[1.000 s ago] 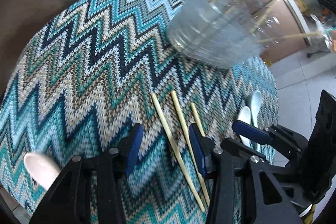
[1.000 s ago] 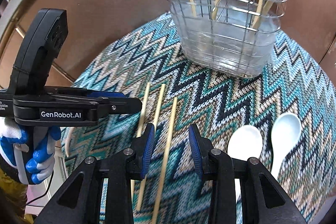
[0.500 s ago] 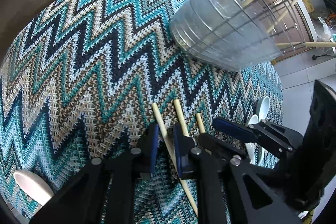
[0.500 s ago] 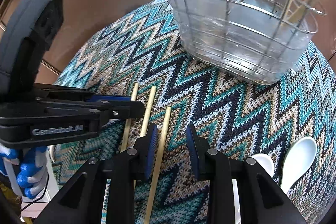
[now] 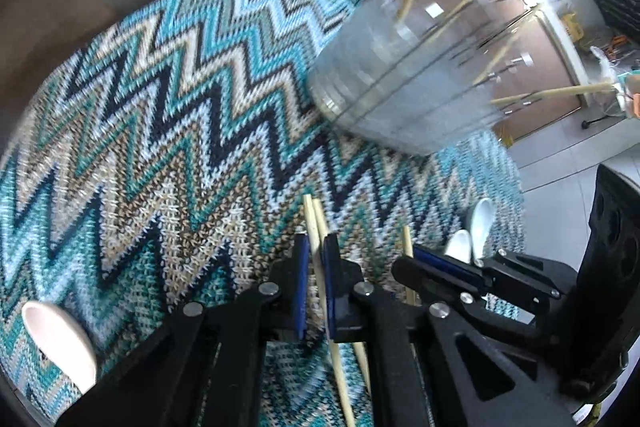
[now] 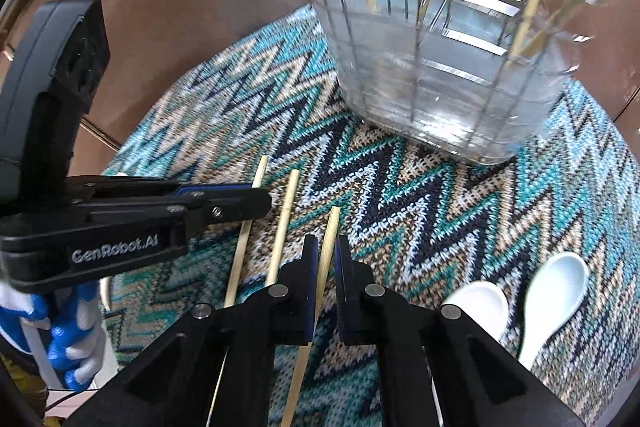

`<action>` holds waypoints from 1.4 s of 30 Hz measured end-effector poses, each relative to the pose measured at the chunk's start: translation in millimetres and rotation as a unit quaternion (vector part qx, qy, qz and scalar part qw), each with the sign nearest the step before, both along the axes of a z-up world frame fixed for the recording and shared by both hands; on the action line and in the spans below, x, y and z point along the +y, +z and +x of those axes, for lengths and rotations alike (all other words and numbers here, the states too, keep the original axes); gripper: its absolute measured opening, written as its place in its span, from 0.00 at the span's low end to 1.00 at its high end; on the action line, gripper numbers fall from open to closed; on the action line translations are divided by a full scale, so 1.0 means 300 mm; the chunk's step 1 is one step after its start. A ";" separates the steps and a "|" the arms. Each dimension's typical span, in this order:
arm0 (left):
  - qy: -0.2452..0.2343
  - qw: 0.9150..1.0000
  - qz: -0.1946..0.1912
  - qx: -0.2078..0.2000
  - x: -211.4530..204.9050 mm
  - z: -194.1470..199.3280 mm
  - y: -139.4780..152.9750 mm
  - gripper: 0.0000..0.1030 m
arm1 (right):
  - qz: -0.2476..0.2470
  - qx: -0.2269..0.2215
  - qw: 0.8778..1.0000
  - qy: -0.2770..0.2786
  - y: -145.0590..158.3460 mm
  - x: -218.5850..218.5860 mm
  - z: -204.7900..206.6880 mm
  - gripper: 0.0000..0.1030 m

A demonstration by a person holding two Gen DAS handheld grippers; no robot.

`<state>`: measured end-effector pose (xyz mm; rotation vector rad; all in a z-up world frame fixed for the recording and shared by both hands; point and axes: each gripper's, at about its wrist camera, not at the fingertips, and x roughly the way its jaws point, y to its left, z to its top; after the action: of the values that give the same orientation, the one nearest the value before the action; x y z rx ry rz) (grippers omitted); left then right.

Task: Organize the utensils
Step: 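Close the right tool on a chopstick while the left tool grasps another, then lift both chopsticks upright and carry both tools over the holder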

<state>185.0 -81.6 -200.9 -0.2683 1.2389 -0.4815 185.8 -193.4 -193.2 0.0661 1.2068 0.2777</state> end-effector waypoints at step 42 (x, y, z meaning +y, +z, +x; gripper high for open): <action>0.067 0.965 -0.061 -0.248 0.318 -0.525 0.590 0.04 | -0.001 -0.230 0.973 -0.025 0.547 0.027 -0.648 0.05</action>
<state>27.6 13.7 -23.9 -0.3103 0.6994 -0.4726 -8.6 -185.3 -29.2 0.0272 0.7441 0.2315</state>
